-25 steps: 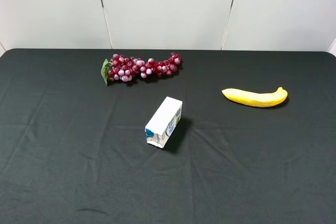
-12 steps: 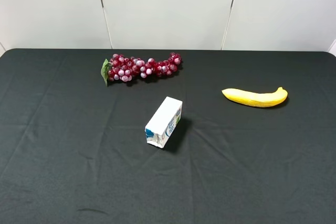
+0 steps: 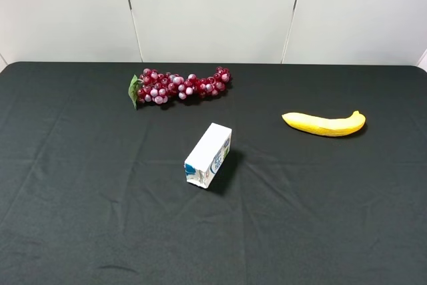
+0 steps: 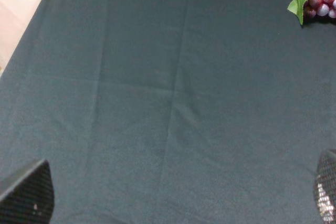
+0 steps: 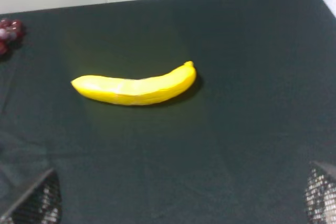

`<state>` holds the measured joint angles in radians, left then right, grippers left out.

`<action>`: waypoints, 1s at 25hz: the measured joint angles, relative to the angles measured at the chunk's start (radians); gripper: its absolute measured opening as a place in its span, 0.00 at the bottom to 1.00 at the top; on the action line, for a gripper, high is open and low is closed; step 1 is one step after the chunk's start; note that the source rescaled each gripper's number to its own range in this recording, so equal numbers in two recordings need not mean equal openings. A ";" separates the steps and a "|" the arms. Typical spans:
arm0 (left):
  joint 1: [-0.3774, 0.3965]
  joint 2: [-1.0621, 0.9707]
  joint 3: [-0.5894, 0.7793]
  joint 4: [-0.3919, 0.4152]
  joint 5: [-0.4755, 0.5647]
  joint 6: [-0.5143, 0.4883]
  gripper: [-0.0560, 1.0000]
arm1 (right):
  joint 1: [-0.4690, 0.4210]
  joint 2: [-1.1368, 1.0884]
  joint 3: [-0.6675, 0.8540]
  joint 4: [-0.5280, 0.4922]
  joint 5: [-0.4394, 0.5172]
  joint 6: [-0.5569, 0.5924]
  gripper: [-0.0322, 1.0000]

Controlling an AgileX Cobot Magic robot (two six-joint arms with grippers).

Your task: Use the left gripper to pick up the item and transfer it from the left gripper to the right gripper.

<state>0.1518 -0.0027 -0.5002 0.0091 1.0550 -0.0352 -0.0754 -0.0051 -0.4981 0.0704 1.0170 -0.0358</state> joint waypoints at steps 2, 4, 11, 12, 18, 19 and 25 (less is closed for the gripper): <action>0.000 0.000 0.000 0.000 0.000 0.000 1.00 | 0.035 0.000 0.000 0.000 0.000 0.000 1.00; 0.000 0.000 0.000 0.000 0.000 0.000 1.00 | 0.059 0.000 0.000 0.000 0.000 0.000 1.00; 0.000 0.000 0.000 0.000 0.000 0.000 1.00 | 0.068 0.000 0.000 0.000 -0.001 0.000 1.00; 0.000 0.000 0.000 0.000 0.000 0.000 1.00 | 0.068 0.000 0.000 0.000 -0.001 0.000 1.00; 0.000 0.000 0.000 0.000 0.000 0.000 1.00 | 0.068 0.000 0.000 0.000 -0.001 0.000 1.00; 0.000 0.000 0.000 0.000 0.000 0.000 1.00 | 0.068 0.000 0.000 0.000 -0.001 0.000 1.00; 0.000 0.000 0.000 0.000 0.000 0.000 1.00 | 0.068 0.000 0.000 0.000 -0.001 0.000 1.00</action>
<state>0.1518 -0.0027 -0.5002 0.0091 1.0550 -0.0352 -0.0077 -0.0051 -0.4981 0.0704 1.0161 -0.0358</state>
